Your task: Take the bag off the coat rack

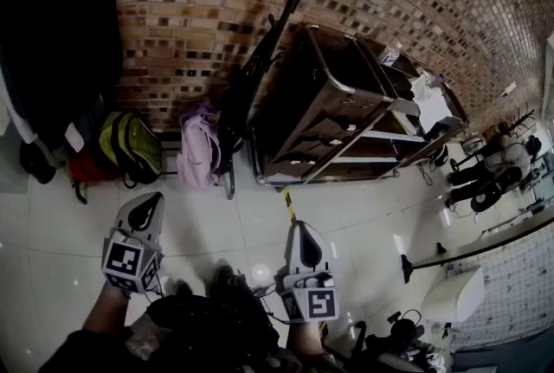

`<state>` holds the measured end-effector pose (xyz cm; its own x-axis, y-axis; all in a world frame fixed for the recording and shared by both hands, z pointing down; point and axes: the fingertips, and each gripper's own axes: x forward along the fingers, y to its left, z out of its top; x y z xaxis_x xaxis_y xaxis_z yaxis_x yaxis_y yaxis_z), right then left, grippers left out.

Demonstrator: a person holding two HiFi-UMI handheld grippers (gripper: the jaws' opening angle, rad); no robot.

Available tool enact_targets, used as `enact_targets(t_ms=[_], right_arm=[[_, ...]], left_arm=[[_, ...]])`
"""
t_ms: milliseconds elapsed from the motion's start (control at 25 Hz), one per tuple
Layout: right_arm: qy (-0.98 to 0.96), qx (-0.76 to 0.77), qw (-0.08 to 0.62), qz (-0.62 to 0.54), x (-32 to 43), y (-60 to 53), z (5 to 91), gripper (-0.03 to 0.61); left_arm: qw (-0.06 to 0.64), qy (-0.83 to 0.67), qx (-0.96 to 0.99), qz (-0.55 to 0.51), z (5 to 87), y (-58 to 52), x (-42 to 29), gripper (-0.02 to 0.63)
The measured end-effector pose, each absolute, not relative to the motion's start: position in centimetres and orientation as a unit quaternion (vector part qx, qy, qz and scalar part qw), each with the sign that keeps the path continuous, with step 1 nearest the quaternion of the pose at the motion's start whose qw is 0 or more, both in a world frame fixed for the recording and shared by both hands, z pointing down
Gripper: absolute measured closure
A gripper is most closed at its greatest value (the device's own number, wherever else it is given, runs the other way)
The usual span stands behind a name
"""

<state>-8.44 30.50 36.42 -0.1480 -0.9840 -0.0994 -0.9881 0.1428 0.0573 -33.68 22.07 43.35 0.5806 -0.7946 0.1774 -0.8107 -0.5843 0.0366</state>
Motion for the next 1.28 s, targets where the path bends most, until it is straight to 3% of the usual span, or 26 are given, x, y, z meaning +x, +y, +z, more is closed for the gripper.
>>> enact_targets(t_ms=[360, 1280], right_arm=[[0.768, -0.638, 0.024, 0.059, -4.4, 23.8, 38.2, 0.572], [0.804, -0.589, 0.057, 0.056, 14.9, 1.6, 37.3, 0.572]], left_arm=[[0.023, -0.486, 0.873, 0.034, 42.2, 16.7, -30.9, 0.588], [0.010, -0.527, 0.849, 0.037, 40.5, -3.0, -11.6, 0.588]])
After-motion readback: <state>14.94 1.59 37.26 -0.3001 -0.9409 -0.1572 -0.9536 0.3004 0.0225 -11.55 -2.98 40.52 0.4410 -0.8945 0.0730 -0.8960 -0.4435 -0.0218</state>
